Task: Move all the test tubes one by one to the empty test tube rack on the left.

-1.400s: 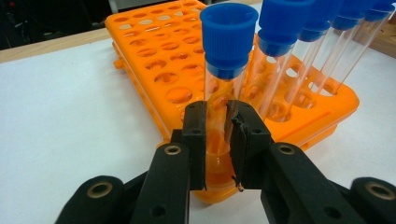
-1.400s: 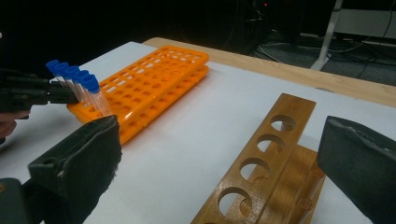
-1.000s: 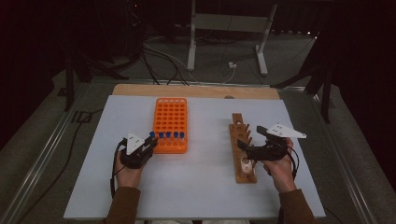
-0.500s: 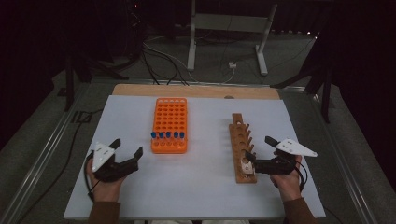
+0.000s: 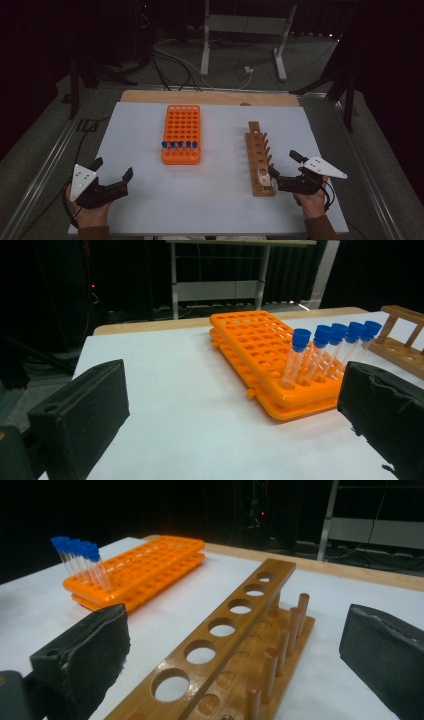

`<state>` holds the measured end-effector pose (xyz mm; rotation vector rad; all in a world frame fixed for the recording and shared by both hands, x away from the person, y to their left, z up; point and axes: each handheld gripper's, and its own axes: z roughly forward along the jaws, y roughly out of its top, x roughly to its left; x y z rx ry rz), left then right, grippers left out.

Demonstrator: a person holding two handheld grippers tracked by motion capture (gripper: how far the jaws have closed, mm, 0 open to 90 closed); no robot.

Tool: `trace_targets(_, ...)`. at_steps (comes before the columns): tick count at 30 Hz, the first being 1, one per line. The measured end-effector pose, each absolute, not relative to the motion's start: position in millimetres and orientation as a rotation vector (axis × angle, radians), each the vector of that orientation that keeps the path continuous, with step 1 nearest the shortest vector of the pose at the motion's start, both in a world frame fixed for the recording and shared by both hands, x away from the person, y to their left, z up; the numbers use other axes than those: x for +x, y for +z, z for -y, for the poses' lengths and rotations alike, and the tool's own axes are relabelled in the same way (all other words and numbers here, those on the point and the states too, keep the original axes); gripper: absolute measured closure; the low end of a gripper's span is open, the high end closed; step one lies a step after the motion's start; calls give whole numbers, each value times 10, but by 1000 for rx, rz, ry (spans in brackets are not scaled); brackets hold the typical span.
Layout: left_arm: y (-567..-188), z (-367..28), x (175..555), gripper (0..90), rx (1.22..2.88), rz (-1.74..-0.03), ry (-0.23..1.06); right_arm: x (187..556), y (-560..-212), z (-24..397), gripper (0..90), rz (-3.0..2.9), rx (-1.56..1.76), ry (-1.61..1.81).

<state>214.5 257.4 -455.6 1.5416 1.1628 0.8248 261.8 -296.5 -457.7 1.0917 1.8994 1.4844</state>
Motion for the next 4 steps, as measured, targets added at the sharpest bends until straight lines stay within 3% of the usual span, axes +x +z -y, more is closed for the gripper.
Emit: trace_targets(4, -4580, -2551, 2158, 12, 1550, -1166, 815, 2630, -4595, 2954, 0, -1908, 1099, 1474)
